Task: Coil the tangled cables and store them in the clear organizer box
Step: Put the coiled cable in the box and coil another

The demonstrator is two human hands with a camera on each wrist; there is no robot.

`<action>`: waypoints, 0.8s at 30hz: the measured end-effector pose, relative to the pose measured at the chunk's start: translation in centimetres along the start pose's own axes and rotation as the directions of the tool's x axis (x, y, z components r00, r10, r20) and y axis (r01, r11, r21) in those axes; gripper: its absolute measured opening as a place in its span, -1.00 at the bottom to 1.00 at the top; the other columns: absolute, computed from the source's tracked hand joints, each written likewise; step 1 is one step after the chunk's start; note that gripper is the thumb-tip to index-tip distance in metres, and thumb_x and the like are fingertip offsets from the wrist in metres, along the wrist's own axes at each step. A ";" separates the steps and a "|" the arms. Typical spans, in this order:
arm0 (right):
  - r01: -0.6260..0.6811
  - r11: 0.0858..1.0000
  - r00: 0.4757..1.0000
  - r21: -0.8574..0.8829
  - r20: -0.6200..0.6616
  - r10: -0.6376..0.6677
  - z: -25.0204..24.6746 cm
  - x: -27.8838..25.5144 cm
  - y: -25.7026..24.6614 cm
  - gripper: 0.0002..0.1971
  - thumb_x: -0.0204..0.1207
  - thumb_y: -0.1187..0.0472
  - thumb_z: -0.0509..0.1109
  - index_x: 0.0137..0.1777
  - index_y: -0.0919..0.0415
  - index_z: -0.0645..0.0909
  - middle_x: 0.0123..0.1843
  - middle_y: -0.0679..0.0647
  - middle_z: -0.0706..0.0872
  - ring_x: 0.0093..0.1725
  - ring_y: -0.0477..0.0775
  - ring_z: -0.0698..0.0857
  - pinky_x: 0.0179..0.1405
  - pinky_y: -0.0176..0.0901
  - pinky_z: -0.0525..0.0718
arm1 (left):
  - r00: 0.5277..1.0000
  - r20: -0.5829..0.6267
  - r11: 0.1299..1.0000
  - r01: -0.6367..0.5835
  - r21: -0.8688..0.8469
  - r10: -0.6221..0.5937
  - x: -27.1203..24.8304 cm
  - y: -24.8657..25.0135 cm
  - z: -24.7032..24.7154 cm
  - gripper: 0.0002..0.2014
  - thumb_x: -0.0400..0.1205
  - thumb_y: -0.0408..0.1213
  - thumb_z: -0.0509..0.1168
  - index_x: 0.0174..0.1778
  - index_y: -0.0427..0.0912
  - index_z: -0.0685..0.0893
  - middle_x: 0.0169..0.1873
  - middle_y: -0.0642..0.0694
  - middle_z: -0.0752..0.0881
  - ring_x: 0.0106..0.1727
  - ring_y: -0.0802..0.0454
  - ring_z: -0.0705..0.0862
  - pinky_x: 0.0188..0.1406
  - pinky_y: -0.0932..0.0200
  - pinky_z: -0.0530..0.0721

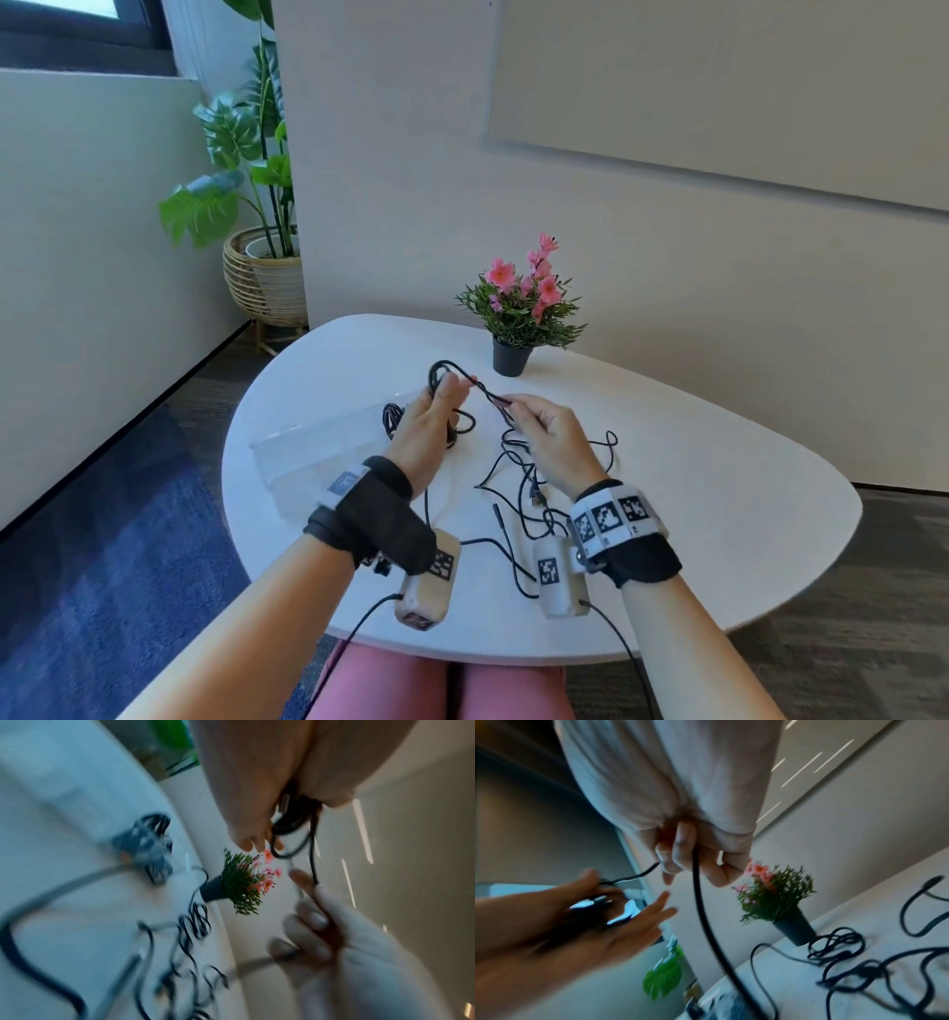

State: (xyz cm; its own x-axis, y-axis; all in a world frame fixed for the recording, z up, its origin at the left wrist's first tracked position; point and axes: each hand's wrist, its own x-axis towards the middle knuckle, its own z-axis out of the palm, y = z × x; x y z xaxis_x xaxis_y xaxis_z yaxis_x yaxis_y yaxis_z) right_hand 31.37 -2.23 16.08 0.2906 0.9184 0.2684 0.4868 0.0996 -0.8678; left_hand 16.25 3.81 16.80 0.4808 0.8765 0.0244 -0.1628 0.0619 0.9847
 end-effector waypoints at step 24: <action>0.287 0.874 0.952 -0.392 0.221 -0.214 -1.1 -0.1 -2.5 -0.85 0.52 0.09 0.42 -0.17 0.06 0.81 -0.57 -0.52 0.55 -0.47 -0.34 0.58 -0.40 -0.50 0.40 | 0.972 0.234 0.497 -0.206 0.843 0.006 1.7 0.4 -1.8 -0.42 0.74 0.04 -0.16 -0.27 -0.22 0.63 -0.35 -0.14 0.65 -0.26 -0.12 0.60 -0.16 0.04 0.50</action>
State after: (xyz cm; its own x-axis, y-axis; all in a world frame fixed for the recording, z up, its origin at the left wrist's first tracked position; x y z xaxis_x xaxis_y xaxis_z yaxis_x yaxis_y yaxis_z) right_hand 31.07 -3.01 18.70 -0.0093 0.9371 0.3489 0.8320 0.2008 -0.5171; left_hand 15.47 6.23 16.97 0.6682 0.7407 0.0698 0.5465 -0.5523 0.6296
